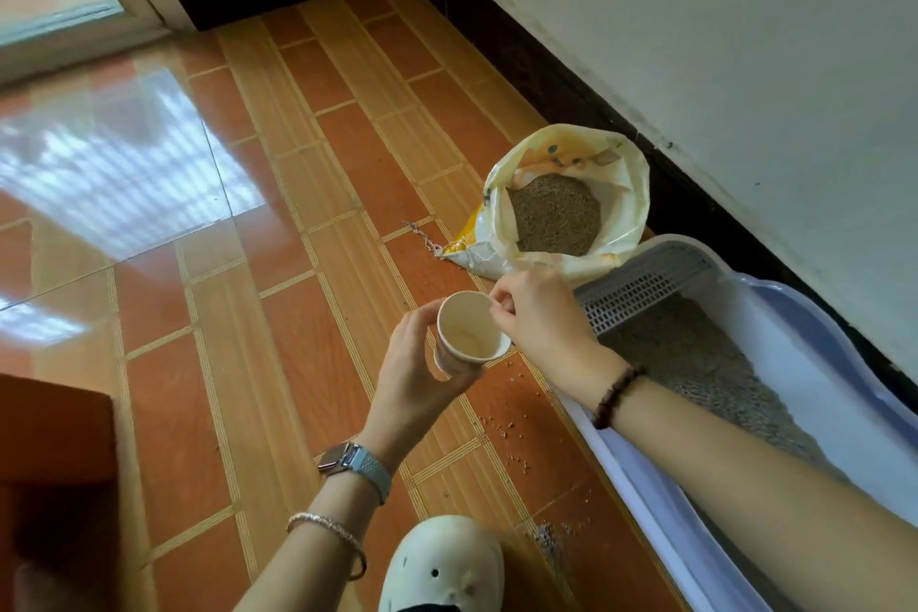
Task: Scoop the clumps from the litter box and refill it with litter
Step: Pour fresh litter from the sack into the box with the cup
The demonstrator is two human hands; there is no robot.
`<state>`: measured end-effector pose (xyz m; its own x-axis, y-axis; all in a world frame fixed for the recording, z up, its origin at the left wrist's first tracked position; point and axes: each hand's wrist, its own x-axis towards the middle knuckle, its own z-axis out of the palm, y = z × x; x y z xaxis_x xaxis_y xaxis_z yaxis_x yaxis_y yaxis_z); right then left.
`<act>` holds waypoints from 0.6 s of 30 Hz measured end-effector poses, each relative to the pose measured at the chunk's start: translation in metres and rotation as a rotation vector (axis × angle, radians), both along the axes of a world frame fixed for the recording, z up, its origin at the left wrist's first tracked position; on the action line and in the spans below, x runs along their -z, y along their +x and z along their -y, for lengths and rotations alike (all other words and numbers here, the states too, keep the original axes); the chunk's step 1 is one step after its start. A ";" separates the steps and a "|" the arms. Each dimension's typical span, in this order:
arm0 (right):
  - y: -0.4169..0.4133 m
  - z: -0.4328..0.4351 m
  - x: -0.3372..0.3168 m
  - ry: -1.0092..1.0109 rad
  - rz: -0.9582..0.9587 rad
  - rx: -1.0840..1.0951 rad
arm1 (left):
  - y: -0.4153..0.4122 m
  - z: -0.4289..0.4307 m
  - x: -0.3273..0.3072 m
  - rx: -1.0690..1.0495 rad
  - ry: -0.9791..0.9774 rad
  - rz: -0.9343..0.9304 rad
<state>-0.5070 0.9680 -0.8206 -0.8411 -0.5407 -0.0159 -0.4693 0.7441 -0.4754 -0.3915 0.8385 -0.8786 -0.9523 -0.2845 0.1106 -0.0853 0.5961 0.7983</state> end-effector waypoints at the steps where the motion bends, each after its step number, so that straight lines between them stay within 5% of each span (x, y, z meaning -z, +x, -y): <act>1: 0.001 0.001 0.002 0.004 0.007 0.009 | -0.002 -0.002 0.001 -0.027 -0.013 -0.014; 11: 0.003 -0.013 0.014 -0.096 0.407 0.136 | -0.038 -0.010 0.038 -0.107 0.065 0.013; 18: -0.003 -0.020 0.015 -0.068 0.475 0.147 | -0.062 -0.014 0.049 -0.118 0.117 0.035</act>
